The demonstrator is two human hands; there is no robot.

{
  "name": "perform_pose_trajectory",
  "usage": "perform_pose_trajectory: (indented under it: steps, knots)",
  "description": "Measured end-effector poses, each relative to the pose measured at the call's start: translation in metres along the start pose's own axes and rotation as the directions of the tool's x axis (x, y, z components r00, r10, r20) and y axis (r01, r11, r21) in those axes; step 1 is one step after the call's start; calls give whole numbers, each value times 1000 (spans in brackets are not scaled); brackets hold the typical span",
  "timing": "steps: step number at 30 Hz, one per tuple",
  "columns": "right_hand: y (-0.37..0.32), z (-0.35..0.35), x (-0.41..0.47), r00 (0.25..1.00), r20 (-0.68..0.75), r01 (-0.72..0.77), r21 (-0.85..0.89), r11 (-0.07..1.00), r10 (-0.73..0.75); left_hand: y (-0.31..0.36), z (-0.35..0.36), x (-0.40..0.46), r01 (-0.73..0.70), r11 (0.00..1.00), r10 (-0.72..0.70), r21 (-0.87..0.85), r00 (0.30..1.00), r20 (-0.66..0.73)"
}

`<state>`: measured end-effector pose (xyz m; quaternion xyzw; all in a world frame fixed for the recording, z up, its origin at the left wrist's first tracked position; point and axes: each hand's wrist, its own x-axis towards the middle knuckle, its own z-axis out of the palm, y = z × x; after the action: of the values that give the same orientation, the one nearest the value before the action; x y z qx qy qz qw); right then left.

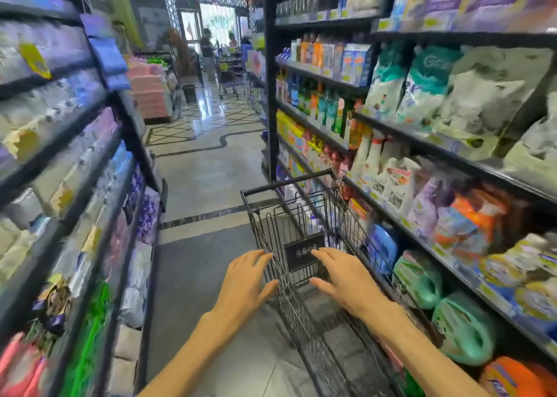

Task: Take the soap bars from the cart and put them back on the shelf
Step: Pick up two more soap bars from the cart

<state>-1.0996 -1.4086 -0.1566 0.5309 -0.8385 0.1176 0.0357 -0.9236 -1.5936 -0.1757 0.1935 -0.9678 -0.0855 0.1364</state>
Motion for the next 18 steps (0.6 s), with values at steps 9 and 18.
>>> perform_pose_trajectory:
  steps: [9,18]
  knots:
    - [80,14,115,971,-6,-237,11,971,237,-34,41,189,-227,973,229,-38,970,82]
    - [167,9,115,783,-29,-621,16,783,622,37,121,337,-568,802,595,-186,785,172]
